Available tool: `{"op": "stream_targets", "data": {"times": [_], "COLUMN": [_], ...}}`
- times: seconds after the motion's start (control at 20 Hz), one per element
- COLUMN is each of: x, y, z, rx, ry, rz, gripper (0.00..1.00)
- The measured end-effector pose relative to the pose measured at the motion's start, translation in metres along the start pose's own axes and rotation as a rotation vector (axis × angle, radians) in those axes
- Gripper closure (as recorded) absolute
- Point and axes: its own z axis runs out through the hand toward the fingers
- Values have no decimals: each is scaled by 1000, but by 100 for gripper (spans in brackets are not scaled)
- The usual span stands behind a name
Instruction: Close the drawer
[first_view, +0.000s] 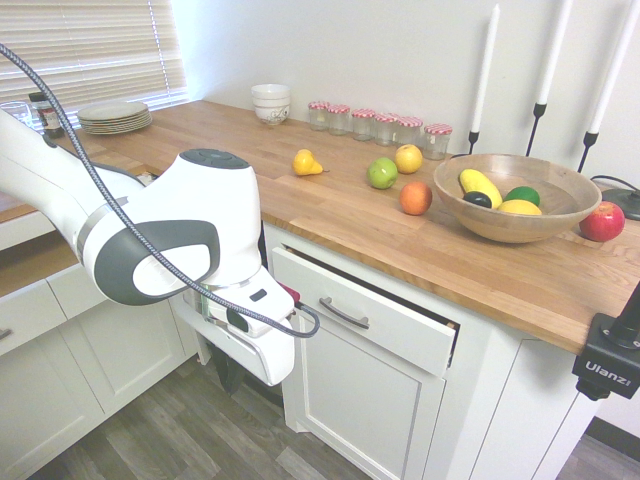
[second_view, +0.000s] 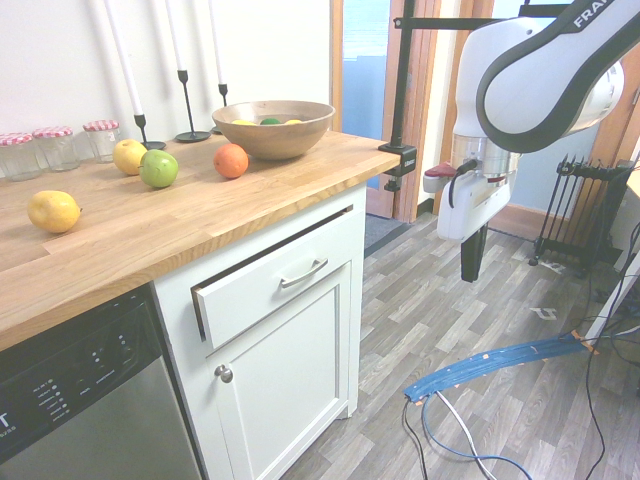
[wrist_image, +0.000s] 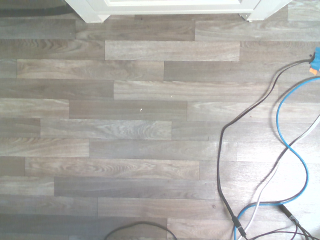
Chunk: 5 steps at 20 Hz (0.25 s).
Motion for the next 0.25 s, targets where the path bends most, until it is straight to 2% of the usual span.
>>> {"op": "stream_targets", "data": {"times": [0.25], "x": [-4], "y": [2], "z": [-2], "rx": [-7], "ry": [5], "rz": [-23], "gripper": [0]}}
